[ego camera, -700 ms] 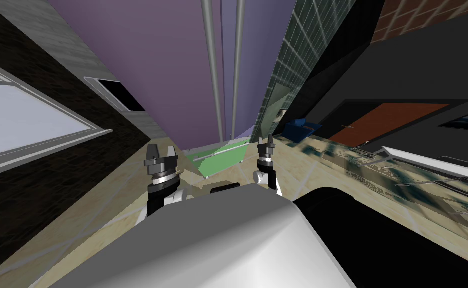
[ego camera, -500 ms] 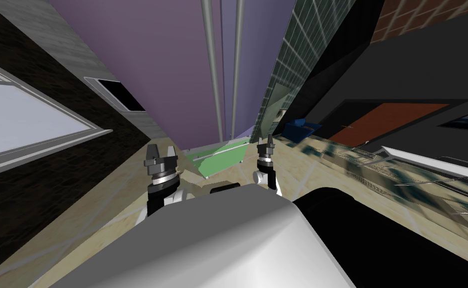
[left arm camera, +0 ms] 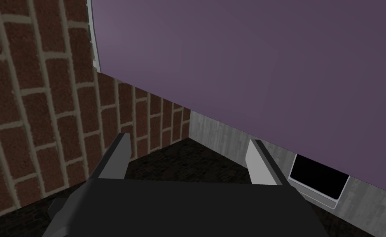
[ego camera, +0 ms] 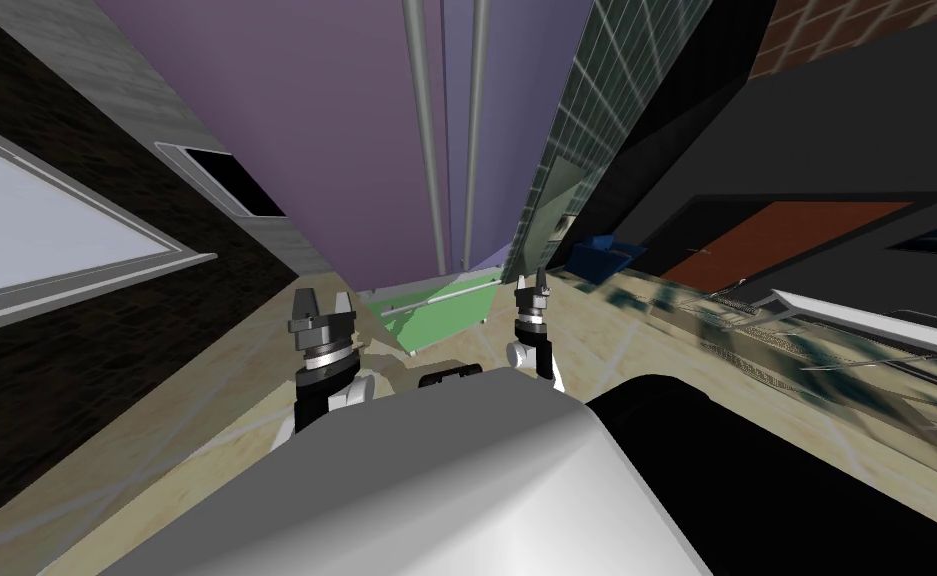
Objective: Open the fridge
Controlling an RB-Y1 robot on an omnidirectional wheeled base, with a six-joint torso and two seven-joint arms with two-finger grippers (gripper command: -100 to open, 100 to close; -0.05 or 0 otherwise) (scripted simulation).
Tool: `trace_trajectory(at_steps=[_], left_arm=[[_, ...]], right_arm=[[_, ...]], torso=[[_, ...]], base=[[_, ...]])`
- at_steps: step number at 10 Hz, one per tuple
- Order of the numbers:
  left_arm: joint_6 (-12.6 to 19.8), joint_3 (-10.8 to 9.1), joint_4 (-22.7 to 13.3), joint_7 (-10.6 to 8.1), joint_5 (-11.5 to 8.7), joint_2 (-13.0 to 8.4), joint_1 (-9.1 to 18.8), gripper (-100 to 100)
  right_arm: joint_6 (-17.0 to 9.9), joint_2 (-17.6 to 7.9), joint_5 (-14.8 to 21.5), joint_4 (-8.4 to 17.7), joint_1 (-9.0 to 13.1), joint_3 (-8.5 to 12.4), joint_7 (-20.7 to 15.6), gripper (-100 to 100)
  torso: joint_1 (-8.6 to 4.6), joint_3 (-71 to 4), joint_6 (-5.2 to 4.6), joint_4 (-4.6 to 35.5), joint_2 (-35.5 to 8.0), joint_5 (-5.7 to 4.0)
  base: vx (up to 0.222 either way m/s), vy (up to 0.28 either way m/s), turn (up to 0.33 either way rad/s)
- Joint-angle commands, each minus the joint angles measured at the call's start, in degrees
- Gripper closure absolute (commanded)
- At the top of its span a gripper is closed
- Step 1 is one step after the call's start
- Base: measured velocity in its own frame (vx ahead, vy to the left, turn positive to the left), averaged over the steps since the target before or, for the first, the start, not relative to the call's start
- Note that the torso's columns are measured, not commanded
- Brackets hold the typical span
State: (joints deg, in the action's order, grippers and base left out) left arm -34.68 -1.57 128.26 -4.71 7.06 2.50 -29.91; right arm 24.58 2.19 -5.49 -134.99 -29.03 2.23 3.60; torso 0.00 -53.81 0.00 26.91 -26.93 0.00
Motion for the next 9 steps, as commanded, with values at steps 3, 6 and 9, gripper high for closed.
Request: trace_trajectory(at_steps=[3,6,9], left_arm=[[-0.4,-0.05,-0.6,0.04,0.0,-2.2,0.1,-100],[-1.7,-0.26,-2.9,0.18,-0.2,-6.8,0.5,-100],[-3.8,-0.58,-6.5,0.41,-0.5,-10.1,1.2,-100]], right_arm=[[0.0,0.0,0.0,0.0,0.0,0.0,0.0,0],[0.0,0.0,0.0,0.0,0.0,0.0,0.0,0],[0.0,0.0,0.0,0.0,0.0,0.0,0.0,0]], torso=[[0.00,-25.4,0.00,12.7,-12.7,0.00],[0.01,-30.7,0.00,15.3,-15.2,0.00],[-0.02,-30.8,0.00,15.4,-15.3,0.00]], base=[[0.004,-0.001,0.001],[0.025,-0.005,0.008],[0.045,-0.011,0.013]])
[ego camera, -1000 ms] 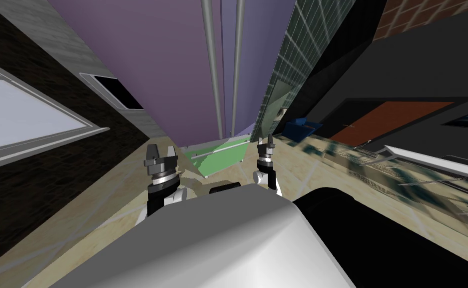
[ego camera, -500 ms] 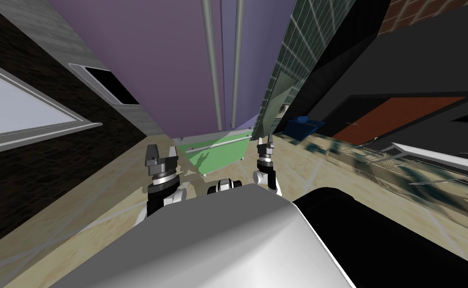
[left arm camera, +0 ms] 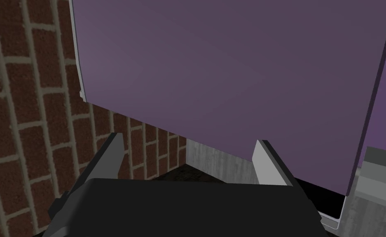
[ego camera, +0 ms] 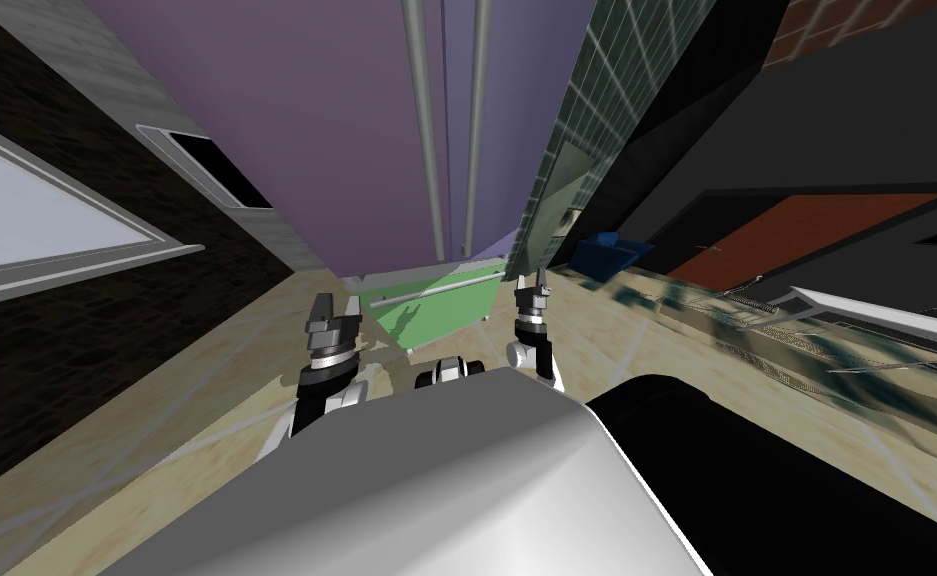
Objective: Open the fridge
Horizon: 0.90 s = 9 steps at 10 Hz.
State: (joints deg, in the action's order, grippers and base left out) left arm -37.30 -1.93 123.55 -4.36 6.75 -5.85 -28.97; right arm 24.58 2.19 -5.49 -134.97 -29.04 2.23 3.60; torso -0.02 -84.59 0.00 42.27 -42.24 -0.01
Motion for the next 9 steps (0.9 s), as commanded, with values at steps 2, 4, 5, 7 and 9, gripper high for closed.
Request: trace_trajectory(at_steps=[2,4,5,7,9], left_arm=[[-2.9,-0.49,-4.8,0.24,-0.4,-3.4,0.7,-100],[-4.8,-0.79,-8.1,0.44,-0.7,-4.5,1.3,-100],[-5.8,-0.95,-9.9,0.55,-0.8,-5.0,1.7,-100],[-8.1,-1.29,-13.4,0.79,-1.1,-5.6,2.3,-100],[-9.2,-1.47,-15.9,0.92,-1.3,-5.8,2.7,-100]], right_arm=[[0.0,0.0,0.0,0.0,0.0,0.0,0.0,0],[0.0,0.0,0.0,0.0,0.0,0.0,0.0,0],[0.0,0.0,0.0,0.0,0.0,0.0,0.0,0],[0.0,0.0,0.0,0.0,0.0,0.0,0.0,0],[0.0,0.0,0.0,0.0,0.0,0.0,0.0,0]], torso=[[0.00,0.0,0.00,0.0,0.0,0.00],[0.03,0.0,0.00,0.0,0.0,0.01],[0.02,0.0,0.00,0.0,0.0,0.01],[0.00,0.0,0.00,0.0,0.0,0.00],[0.03,0.1,0.00,0.0,-0.1,0.01]], base=[[0.057,-0.013,0.017],[0.061,-0.013,0.018],[0.071,-0.016,0.018],[0.073,-0.019,0.020],[0.047,-0.013,0.009]])
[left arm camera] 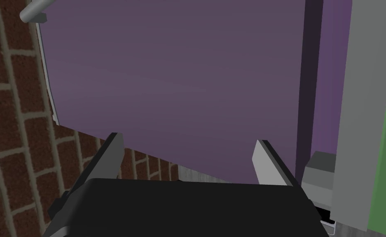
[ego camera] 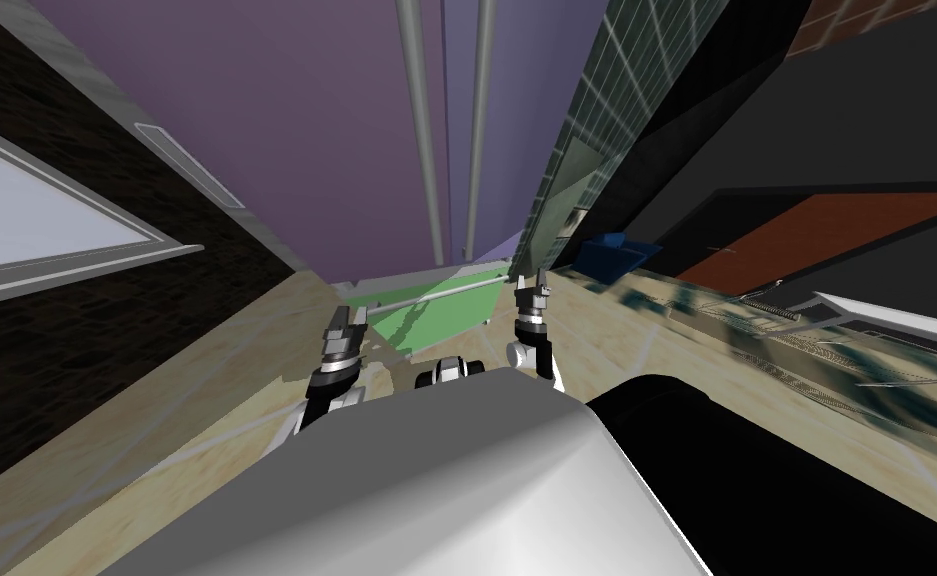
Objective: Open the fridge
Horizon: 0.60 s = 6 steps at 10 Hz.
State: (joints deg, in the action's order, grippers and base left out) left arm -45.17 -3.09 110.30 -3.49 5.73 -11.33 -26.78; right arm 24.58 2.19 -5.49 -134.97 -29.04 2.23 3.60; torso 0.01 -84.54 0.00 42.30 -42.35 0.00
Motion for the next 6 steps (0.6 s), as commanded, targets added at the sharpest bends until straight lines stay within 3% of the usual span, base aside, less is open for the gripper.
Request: trace_trajectory(at_steps=[1,6], left_arm=[[-2.6,-0.50,-4.2,0.19,-0.4,-0.4,0.9,-100],[-5.2,-0.90,-9.2,0.47,-0.7,-0.4,1.7,-100]], right_arm=[[0.0,0.0,0.0,0.0,0.0,0.0,0.0,0],[0.0,0.0,0.0,0.0,0.0,0.0,0.0,0]], torso=[[0.00,0.0,0.00,0.0,0.0,0.00],[0.00,0.0,0.00,0.0,0.1,0.01]], base=[[0.063,-0.018,0.023],[0.043,-0.012,0.011]])
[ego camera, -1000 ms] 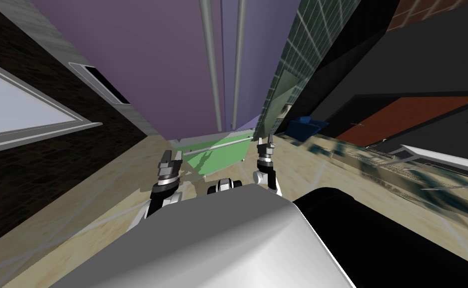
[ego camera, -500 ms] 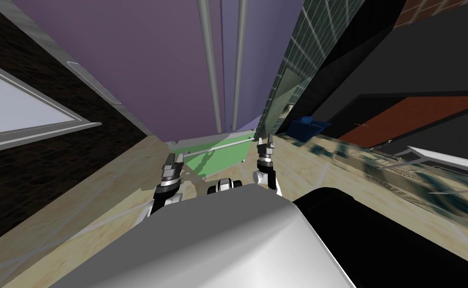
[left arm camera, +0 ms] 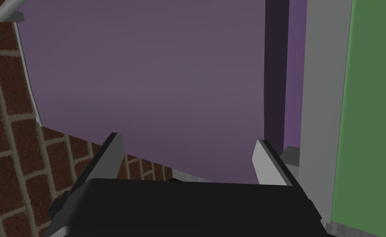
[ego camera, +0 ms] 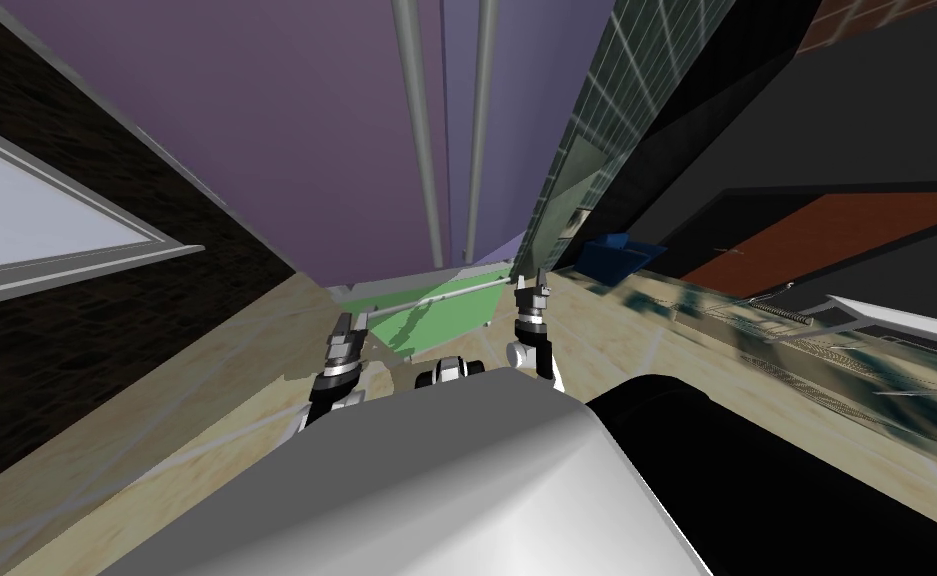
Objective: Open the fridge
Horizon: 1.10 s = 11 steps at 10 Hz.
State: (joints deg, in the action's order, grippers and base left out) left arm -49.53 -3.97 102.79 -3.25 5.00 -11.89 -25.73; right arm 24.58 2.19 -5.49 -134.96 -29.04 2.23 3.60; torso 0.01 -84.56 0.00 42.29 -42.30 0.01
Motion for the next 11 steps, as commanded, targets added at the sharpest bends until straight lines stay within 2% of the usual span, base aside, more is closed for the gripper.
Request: trace_trajectory(at_steps=[1,4,5,6,7,9,10,11], left_arm=[[-2.2,-0.23,-4.0,0.38,-0.2,0.2,1.0,-100],[-5.0,-0.66,-8.4,0.67,-0.6,0.4,1.9,-100],[-5.0,-0.66,-8.8,0.67,-0.6,0.4,1.9,-100],[-6.4,-0.88,-11.1,0.82,-0.7,0.5,2.3,-100],[-6.4,-0.88,-11.2,0.82,-0.7,0.5,2.3,-100],[-9.2,-1.31,-15.1,1.12,-1.1,0.8,3.2,-100],[-9.2,-1.31,-16.0,1.12,-1.1,0.8,3.2,-100],[-10.6,-1.53,-18.1,1.27,-1.3,0.9,3.6,-100]], right_arm=[[0.0,0.0,0.0,0.0,0.0,0.0,0.0,0],[0.0,0.0,0.0,0.0,0.0,0.0,0.0,0],[0.0,0.0,0.0,0.0,0.0,0.0,0.0,0],[0.0,0.0,0.0,0.0,0.0,0.0,0.0,0],[0.0,0.0,0.0,0.0,0.0,0.0,0.0,0],[0.0,0.0,0.0,0.0,0.0,0.0,0.0,0],[0.0,0.0,0.0,0.0,0.0,0.0,0.0,0],[0.0,0.0,0.0,0.0,0.0,0.0,0.0,0]], torso=[[-0.01,0.0,-0.01,0.0,0.0,-0.01],[-0.03,0.0,-0.01,0.0,0.0,-0.01],[-0.01,0.0,0.00,0.0,0.0,0.00],[0.01,0.0,0.00,0.0,0.0,0.00],[0.01,0.0,0.00,0.0,0.0,0.00],[-0.02,0.0,-0.01,0.0,0.0,-0.01],[-0.04,-0.1,0.00,0.0,0.1,-0.01],[-0.02,0.0,0.00,0.0,0.0,-0.01]], base=[[0.049,-0.009,0.017],[0.063,-0.018,0.016],[0.047,-0.012,0.011],[0.051,-0.010,0.016],[0.041,-0.008,0.009],[0.062,-0.015,0.022],[0.065,-0.016,0.011],[0.056,-0.015,0.016]])
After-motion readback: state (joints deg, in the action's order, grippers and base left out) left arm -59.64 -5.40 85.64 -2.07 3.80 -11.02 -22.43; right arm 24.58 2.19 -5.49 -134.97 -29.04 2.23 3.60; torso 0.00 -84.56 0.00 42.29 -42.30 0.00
